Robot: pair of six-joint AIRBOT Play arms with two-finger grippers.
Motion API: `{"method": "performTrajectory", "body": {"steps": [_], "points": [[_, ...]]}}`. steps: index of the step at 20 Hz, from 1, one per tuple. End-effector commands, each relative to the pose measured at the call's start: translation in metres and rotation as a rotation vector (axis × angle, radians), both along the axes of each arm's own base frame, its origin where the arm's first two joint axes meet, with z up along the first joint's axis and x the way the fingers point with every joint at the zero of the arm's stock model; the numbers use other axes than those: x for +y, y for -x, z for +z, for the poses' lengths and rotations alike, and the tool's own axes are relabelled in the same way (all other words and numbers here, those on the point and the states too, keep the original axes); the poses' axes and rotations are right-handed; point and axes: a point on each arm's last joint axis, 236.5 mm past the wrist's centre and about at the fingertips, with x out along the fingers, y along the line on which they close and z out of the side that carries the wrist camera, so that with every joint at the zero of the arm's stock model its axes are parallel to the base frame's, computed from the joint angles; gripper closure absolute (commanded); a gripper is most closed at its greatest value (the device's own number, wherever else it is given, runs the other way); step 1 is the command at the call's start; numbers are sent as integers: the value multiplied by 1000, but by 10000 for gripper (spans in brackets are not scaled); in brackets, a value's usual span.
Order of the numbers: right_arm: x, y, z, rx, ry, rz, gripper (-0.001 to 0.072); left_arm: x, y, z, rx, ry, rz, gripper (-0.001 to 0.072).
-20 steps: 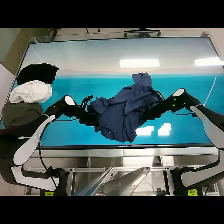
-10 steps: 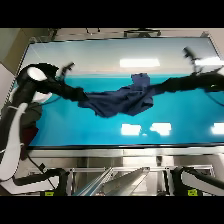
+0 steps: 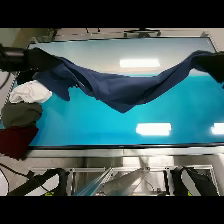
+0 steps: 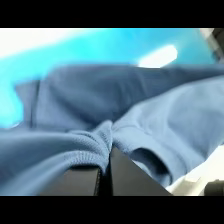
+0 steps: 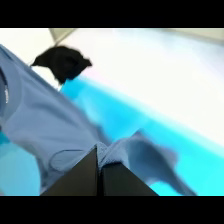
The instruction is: Fold the shirts.
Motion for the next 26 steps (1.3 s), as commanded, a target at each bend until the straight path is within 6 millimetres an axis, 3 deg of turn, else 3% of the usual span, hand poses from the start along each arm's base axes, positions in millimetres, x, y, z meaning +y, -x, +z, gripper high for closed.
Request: {"method": "performTrajectory", "body": {"steps": [1,4,7,9,10,12,14,16,18,20,23,24,25,26], "points": [[-4,25,69,-267,-5,-110,690,-19,34,91,-217,120,-61,683],[-2,49,122,-433,-4,-149,690,-43,92,166,-397,261,-185,682],[-3,71,166,-590,8,-194,689,-45,127,213,-557,381,-178,678],[-4,77,176,-628,10,-208,689,-35,130,222,-634,399,-94,678],[-5,71,173,-613,12,-205,689,-30,123,215,-630,378,-53,678],[-11,38,152,-520,14,-179,689,-23,94,188,-570,331,-1,678],[-11,-13,108,-351,15,-100,689,-20,48,149,-443,321,17,678],[0,-67,48,-150,1,10,689,-20,-6,92,-272,307,20,678],[12,-122,-18,39,-25,88,688,-18,-60,16,-85,275,45,677],[18,-176,-93,226,-68,111,688,-12,-106,-72,108,239,78,677],[24,-239,-224,504,-134,103,679,-2,-147,-196,323,177,103,677],[26,-254,-264,576,-158,88,555,1,-158,-233,350,144,92,673],[26,-268,-299,633,-197,66,346,5,-171,-259,355,131,90,491],[28,-277,-320,675,-259,57,262,12,-186,-277,362,131,115,338]]}}
